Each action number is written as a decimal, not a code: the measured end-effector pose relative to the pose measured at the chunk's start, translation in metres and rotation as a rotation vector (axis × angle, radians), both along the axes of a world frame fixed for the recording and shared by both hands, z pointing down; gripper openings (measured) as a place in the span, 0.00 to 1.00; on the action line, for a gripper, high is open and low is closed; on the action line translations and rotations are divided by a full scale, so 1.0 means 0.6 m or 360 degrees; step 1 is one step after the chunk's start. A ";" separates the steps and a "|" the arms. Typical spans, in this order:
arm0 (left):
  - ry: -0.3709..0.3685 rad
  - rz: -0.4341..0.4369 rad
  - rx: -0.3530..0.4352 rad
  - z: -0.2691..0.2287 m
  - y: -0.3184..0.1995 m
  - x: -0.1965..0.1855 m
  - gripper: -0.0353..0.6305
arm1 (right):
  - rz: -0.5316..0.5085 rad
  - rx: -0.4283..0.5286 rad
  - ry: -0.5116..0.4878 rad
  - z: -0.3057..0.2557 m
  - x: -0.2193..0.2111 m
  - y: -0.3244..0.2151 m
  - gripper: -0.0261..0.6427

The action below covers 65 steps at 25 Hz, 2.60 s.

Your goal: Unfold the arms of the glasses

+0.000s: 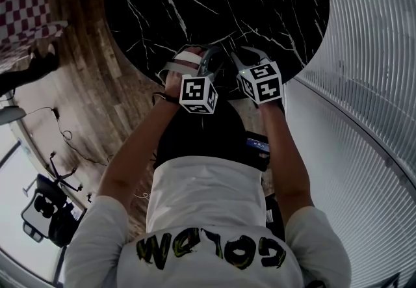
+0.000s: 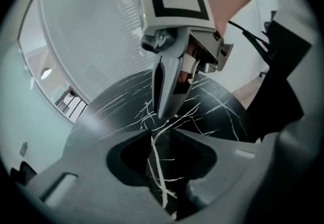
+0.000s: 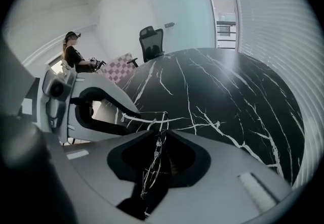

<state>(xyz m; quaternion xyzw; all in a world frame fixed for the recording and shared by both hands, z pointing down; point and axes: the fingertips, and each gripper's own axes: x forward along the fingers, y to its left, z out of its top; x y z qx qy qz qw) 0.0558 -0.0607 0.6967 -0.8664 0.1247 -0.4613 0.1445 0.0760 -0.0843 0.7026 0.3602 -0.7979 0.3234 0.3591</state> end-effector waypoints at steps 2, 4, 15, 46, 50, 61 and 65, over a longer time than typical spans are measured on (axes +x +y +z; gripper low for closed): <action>-0.0082 0.0117 0.0060 0.009 -0.004 0.005 0.21 | 0.0000 0.0001 -0.0003 0.001 0.001 0.000 0.14; -0.0155 0.0229 0.0099 0.019 -0.004 0.009 0.22 | 0.0002 0.0001 -0.0005 0.002 0.002 0.000 0.14; -0.0311 0.0501 0.0182 0.038 -0.011 0.026 0.22 | -0.0011 -0.0008 -0.0012 0.007 0.000 -0.005 0.11; -0.0343 0.0420 0.0150 0.044 0.022 0.004 0.22 | 0.0099 0.0005 0.0011 0.005 0.021 -0.014 0.05; -0.0346 0.0397 0.0139 0.044 0.030 0.000 0.22 | 0.0128 0.0002 0.0022 0.005 0.028 -0.014 0.05; -0.0337 0.0339 0.0098 0.045 0.060 -0.012 0.22 | 0.0202 0.0016 0.0043 0.001 0.045 -0.020 0.05; -0.0329 0.0322 0.0079 0.043 0.070 -0.018 0.22 | 0.0220 0.0019 0.0046 -0.002 0.047 -0.018 0.05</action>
